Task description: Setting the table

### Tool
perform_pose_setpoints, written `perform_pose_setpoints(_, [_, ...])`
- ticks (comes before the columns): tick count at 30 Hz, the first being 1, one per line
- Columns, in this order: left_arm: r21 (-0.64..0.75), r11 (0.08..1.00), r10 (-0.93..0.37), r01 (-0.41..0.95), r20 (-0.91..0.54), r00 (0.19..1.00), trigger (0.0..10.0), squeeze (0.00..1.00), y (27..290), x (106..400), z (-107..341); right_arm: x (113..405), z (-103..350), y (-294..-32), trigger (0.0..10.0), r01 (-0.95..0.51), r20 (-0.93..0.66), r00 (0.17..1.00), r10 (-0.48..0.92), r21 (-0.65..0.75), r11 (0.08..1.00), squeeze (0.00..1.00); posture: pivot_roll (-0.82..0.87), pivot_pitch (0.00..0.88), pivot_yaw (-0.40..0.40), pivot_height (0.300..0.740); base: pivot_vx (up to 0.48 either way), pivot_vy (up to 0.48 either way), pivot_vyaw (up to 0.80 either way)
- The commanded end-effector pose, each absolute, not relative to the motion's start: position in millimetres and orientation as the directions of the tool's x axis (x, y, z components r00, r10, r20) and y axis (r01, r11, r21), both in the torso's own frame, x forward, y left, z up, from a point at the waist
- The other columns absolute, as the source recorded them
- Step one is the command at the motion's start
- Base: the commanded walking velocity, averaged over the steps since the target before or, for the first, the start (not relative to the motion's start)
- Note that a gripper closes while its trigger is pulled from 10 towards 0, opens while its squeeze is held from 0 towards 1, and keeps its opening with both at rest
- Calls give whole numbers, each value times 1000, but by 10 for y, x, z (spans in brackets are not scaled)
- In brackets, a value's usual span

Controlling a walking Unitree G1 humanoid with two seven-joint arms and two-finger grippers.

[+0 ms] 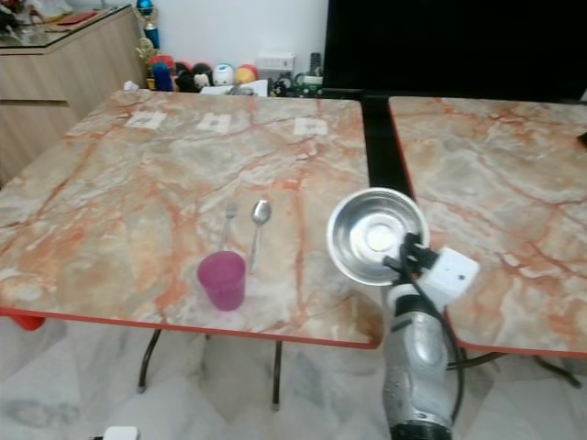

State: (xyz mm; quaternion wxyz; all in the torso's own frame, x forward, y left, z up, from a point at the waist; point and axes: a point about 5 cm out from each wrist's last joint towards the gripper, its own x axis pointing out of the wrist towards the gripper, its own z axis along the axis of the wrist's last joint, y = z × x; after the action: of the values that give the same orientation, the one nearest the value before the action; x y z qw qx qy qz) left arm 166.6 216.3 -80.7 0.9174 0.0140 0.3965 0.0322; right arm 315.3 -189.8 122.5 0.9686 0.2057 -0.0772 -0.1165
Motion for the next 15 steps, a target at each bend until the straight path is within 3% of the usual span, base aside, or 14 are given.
perform_pose_setpoints(1, [69, 997, 80, -43, -755, 651, 10000, 0, 2208, 1561, -849, 3179, 1261, -1804, 10000, 165, 116, 966, -233, 418, 893, 0, 12, 57, -23, 740, 0, -322, 0])
perform_pose_setpoints(15, [69, 997, 80, -42, -754, 652, 10000, 0, 2208, 1567, -846, 3180, 1269, -1817, 10000, 170, 120, 964, -239, 417, 893, 0, 11, 67, -24, 740, 0, -322, 0])
